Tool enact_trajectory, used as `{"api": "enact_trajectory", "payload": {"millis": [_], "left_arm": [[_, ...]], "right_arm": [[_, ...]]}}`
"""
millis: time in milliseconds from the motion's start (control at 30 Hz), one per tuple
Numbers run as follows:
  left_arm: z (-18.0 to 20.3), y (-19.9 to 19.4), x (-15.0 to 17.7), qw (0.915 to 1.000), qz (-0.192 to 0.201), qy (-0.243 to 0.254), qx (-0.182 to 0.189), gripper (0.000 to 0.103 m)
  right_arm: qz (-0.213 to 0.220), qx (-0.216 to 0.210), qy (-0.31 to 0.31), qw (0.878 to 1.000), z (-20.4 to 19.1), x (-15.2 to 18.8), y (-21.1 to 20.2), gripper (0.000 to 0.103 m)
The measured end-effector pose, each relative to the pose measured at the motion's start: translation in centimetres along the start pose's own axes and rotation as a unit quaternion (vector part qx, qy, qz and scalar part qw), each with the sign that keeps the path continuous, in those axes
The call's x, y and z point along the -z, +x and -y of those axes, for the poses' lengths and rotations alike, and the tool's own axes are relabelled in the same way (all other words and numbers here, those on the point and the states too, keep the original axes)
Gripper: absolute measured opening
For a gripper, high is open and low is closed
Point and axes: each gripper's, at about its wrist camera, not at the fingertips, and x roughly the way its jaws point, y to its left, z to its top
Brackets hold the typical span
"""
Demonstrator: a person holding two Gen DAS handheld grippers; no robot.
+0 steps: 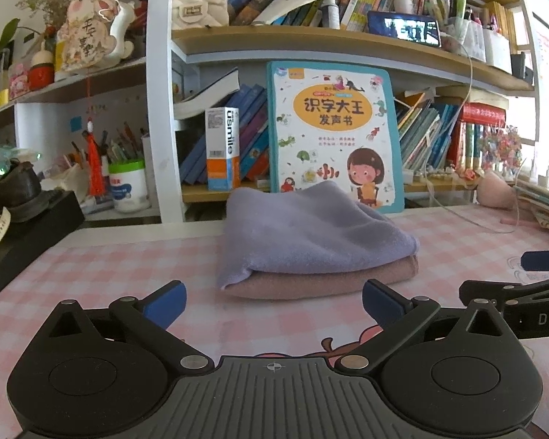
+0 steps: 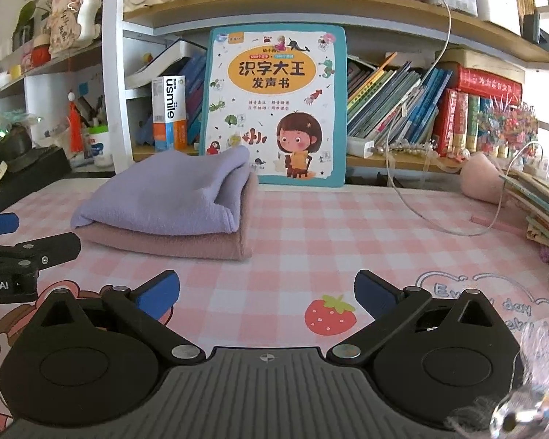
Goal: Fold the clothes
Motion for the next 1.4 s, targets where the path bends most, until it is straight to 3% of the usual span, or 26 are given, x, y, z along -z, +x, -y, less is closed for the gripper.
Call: {"api": "enact_trajectory", "payload": {"millis": [1400], "left_arm": [[0.21, 0.19, -0.03, 0.9999, -0.009, 0.002, -0.011, 0.103]], "right_arm": [[-0.021, -0.006, 0.003, 1.0, -0.01, -0.03, 0.68, 0.103]]}}
